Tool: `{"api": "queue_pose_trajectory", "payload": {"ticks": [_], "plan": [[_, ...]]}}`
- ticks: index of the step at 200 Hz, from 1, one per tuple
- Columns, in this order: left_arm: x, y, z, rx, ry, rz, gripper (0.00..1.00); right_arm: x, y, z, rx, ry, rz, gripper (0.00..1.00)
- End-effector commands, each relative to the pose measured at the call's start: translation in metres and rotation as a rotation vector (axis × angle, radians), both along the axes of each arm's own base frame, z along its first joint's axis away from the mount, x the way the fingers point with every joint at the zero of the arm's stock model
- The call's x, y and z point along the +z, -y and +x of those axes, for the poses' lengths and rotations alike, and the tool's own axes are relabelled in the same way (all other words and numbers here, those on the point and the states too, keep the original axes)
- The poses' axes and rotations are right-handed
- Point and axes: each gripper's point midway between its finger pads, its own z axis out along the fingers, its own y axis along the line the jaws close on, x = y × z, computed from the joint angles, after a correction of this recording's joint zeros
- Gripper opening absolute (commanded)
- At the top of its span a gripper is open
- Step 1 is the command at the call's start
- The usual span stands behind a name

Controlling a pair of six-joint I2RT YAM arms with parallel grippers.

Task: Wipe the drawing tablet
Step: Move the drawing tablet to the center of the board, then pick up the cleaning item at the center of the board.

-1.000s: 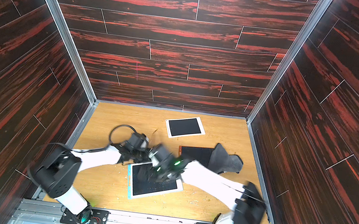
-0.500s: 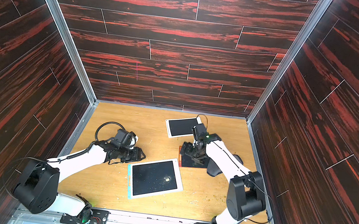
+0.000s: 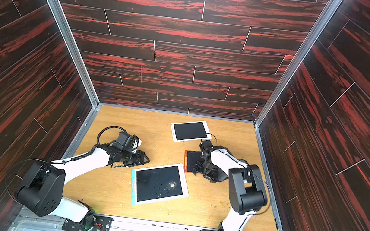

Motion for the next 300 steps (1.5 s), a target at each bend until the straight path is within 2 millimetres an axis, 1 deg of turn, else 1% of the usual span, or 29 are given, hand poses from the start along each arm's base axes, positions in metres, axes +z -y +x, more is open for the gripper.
{"api": "queue_pose_trajectory", "payload": {"ticks": [1, 33, 72, 87, 104, 116, 129, 139, 152, 170, 181, 191, 211, 218, 229, 247, 265, 277, 300], "plan": [[0.001, -0.003, 0.002, -0.006, 0.008, -0.011, 0.54, -0.004, 0.006, 0.022, -0.007, 0.011, -0.066, 0.89], [-0.004, -0.01, 0.003, 0.007, -0.005, -0.018, 0.54, -0.012, -0.005, 0.049, 0.007, 0.009, -0.069, 0.89], [-0.005, -0.017, 0.004, 0.028, -0.007, -0.029, 0.54, -0.009, -0.022, 0.094, 0.037, 0.053, -0.059, 0.89], [-0.004, -0.019, 0.005, 0.034, -0.005, -0.03, 0.54, -0.008, -0.028, 0.107, 0.054, 0.063, -0.051, 0.89], [-0.003, -0.02, 0.006, 0.04, -0.002, -0.032, 0.54, -0.002, -0.038, 0.119, 0.077, 0.093, -0.015, 0.89], [-0.002, -0.021, 0.007, 0.045, -0.001, -0.033, 0.54, 0.01, -0.046, 0.127, 0.1, 0.143, 0.027, 0.89], [-0.002, -0.022, 0.008, 0.048, -0.001, -0.032, 0.54, 0.027, -0.045, 0.134, 0.108, 0.202, 0.031, 0.89], [-0.002, -0.022, 0.008, 0.048, -0.001, -0.033, 0.54, 0.039, -0.037, 0.137, 0.096, 0.237, 0.012, 0.89], [-0.004, -0.022, 0.008, 0.048, -0.006, -0.033, 0.54, 0.055, -0.02, 0.137, 0.05, 0.269, 0.002, 0.9], [-0.007, -0.022, 0.006, 0.05, -0.014, -0.033, 0.54, 0.076, 0.01, 0.131, -0.053, 0.318, 0.025, 0.93], [-0.008, -0.023, 0.005, 0.055, -0.016, -0.036, 0.54, 0.085, 0.035, 0.123, -0.131, 0.339, 0.015, 0.96], [-0.007, -0.023, 0.004, 0.058, -0.014, -0.041, 0.54, 0.087, 0.058, 0.114, -0.199, 0.335, -0.014, 0.98], [-0.004, -0.022, 0.005, 0.062, -0.009, -0.05, 0.54, 0.077, 0.105, 0.09, -0.341, 0.274, -0.106, 0.99], [-0.004, -0.021, 0.005, 0.062, -0.01, -0.054, 0.54, 0.073, 0.117, 0.083, -0.382, 0.255, -0.126, 0.99], [-0.004, -0.02, 0.006, 0.062, -0.017, -0.058, 0.54, 0.063, 0.13, 0.073, -0.431, 0.225, -0.133, 0.99], [-0.003, -0.017, 0.008, 0.06, -0.035, -0.069, 0.54, 0.048, 0.14, 0.066, -0.465, 0.205, -0.133, 0.99], [-0.001, -0.017, 0.01, 0.066, -0.045, -0.067, 0.54, 0.027, 0.141, 0.066, -0.453, 0.187, -0.133, 0.98], [-0.001, -0.019, 0.011, 0.076, -0.048, -0.054, 0.54, 0.012, 0.137, 0.066, -0.446, 0.151, -0.121, 0.97], [-0.002, -0.023, 0.007, 0.08, -0.075, -0.024, 0.54, -0.015, 0.123, 0.065, -0.446, 0.095, -0.047, 0.96]]}}
